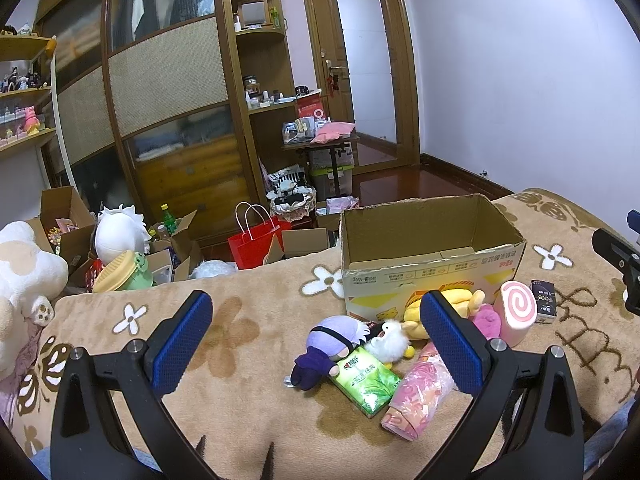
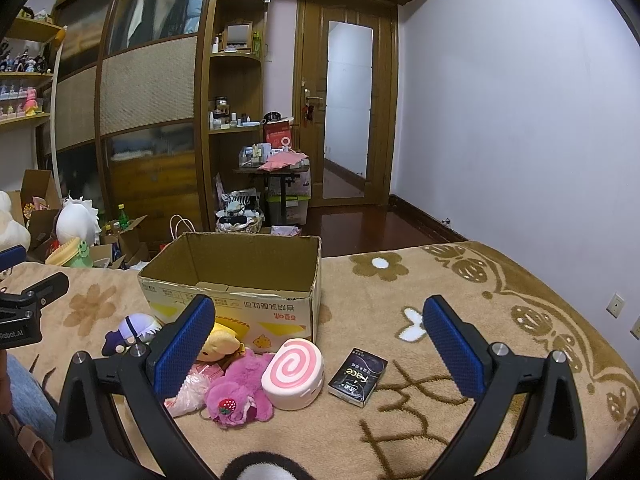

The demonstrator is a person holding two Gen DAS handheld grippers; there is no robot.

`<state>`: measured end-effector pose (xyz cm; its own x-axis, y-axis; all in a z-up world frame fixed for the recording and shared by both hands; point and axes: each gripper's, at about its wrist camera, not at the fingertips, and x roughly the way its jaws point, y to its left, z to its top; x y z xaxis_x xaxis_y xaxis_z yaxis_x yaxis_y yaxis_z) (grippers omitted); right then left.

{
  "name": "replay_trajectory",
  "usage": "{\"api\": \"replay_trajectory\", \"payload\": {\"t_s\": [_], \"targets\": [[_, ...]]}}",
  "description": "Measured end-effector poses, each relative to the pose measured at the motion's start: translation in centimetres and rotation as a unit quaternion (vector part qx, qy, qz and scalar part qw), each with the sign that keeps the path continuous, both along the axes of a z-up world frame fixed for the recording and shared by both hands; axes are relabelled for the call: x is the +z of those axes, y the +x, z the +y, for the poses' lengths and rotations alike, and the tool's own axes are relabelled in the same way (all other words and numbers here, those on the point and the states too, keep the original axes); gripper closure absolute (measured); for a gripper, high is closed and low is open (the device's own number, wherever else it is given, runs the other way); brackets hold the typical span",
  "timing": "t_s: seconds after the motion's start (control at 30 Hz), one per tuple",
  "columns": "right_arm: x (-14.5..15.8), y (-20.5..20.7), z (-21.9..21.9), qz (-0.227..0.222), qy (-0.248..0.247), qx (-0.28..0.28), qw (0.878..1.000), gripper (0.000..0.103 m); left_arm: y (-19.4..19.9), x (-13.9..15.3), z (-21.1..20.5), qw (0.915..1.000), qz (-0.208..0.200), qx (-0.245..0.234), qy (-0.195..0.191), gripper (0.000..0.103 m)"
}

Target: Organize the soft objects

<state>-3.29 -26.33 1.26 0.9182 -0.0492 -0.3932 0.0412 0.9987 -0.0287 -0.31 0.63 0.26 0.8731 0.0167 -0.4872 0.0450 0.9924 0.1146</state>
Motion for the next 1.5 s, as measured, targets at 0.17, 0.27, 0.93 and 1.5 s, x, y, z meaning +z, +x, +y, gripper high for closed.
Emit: {"api": "replay_trajectory", "payload": {"t_s": [0.17,0.27,0.93,1.5], "targets": [[-0.2,0.0,0.0,0.002,0.000,0.000,1.000,0.000,0.0,0.0,0.1,1.0000,0.003,0.001,0.002,0.001],[-0.2,-0.1,0.1,0.003,0.000,-0.001,1.000,0.000,0.2,-0.3,-0.1,0.9998,0.010,0.005,0.014,0.001],[-3.5,6.5,-2.4,0.099,0.051,-0.015,0.994,0.000,9.0,-4.0,-0.1,0.9925,0.121,0.008,0.017,0.001],[-9.8,11.2,-3.7,0.178,0.091,-0.024,0.980,0.000,14.8,-10.0,0.7,0.9770,0.211,0.021,0.022,0.001]]}}
